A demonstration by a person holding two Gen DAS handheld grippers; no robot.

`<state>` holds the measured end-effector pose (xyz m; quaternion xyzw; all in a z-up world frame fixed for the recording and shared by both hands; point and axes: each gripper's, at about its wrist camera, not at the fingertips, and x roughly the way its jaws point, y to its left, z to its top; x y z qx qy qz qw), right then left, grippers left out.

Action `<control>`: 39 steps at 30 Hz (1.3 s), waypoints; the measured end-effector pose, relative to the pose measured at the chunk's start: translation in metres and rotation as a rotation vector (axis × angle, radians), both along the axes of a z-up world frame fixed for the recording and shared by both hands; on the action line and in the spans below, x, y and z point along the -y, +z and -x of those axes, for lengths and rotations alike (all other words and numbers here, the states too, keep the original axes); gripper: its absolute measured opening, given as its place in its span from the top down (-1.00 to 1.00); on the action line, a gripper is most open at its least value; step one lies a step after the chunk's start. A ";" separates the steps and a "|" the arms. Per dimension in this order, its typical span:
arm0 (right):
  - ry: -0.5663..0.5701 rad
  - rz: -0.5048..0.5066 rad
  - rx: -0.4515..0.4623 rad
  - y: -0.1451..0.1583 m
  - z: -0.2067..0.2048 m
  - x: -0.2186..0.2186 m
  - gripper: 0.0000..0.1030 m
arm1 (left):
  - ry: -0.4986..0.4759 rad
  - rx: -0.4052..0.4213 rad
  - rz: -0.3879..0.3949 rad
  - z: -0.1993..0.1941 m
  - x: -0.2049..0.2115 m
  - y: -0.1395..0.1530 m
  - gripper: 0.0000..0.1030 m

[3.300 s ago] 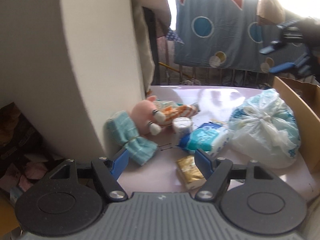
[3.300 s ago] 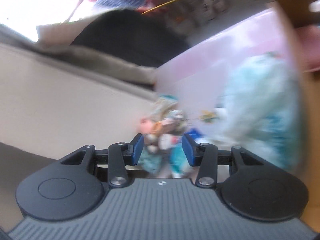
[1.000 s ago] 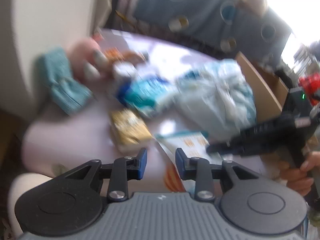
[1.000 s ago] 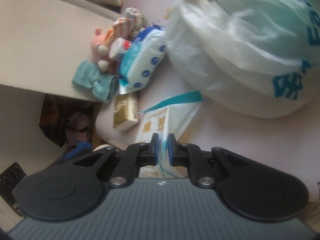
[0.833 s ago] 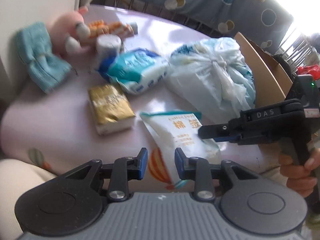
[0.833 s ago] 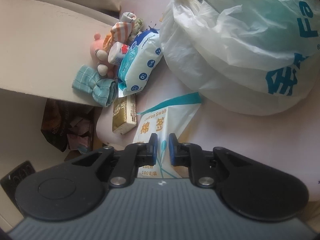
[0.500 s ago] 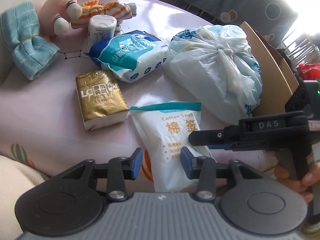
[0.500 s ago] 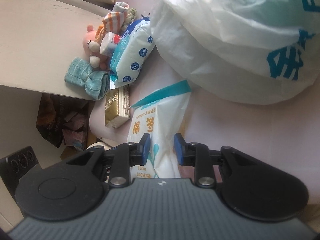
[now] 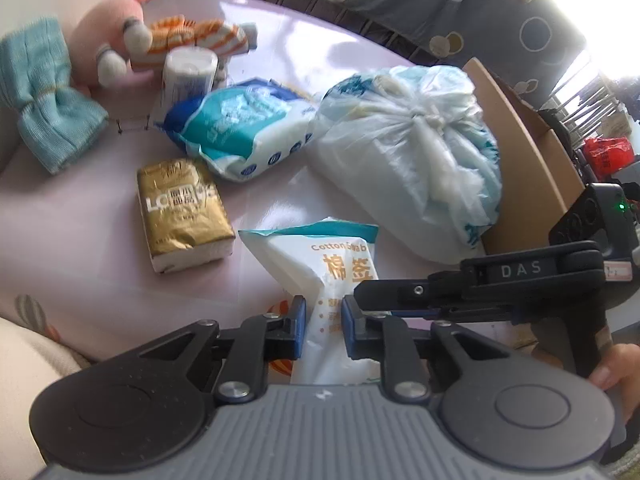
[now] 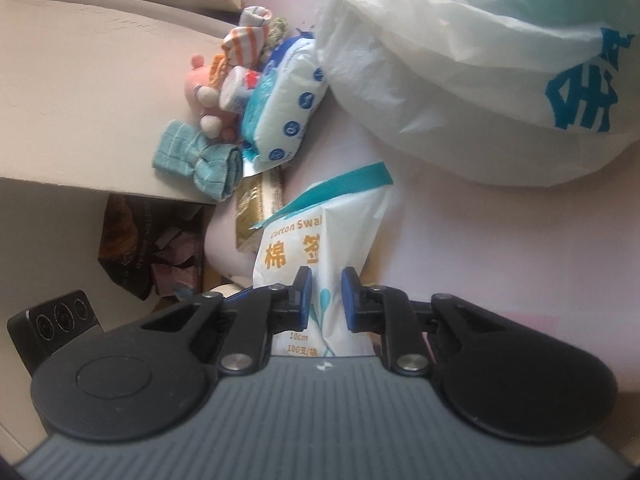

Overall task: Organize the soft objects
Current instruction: 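Lift the cotton-pad bag with the right tool toward the cardboard box, then lower the cotton-pad bag into the box and open the right tool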

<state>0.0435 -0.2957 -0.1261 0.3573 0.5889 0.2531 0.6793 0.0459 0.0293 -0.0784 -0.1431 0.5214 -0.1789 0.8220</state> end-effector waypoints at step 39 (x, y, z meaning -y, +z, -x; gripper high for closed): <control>-0.554 0.346 0.288 0.103 -0.157 0.415 0.67 | -0.360 0.073 -0.083 -0.226 0.451 0.051 0.18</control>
